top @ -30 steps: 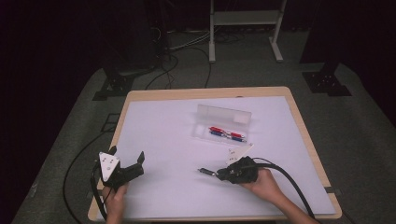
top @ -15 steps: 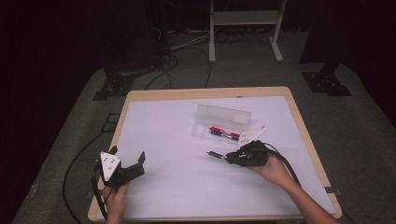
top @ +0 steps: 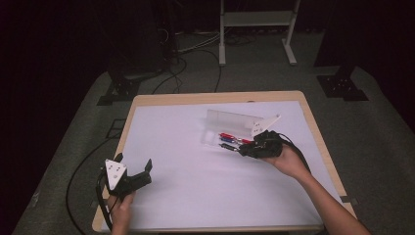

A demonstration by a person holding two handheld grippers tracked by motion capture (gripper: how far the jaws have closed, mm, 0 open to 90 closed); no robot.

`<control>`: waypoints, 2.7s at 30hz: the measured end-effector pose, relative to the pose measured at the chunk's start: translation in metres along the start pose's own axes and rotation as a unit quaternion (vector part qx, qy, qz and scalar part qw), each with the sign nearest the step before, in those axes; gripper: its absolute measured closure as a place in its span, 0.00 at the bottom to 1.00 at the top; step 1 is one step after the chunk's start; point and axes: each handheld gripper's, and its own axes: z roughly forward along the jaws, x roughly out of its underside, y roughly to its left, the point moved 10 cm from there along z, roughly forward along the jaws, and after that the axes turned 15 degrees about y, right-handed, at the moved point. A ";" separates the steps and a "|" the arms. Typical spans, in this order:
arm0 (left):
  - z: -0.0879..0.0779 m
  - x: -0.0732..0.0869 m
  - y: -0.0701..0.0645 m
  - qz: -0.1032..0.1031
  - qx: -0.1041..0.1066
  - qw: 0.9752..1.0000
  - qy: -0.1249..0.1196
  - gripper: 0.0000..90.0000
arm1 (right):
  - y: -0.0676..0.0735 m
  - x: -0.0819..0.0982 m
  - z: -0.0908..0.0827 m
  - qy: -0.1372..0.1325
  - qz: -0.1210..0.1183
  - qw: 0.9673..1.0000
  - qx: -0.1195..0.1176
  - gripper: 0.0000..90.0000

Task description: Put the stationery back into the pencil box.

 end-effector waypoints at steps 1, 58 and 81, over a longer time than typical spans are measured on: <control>0.000 0.000 0.000 0.000 0.001 1.000 0.000 0.00 | -0.001 0.000 0.001 0.002 0.000 1.000 -0.001 0.87; 0.000 -0.001 -0.001 0.000 0.000 1.000 0.000 0.00 | -0.073 -0.010 0.059 0.072 0.001 0.997 -0.022 0.87; 0.001 -0.001 -0.002 0.002 0.000 1.000 0.000 0.00 | -0.073 -0.004 0.070 0.085 0.002 0.996 -0.032 0.86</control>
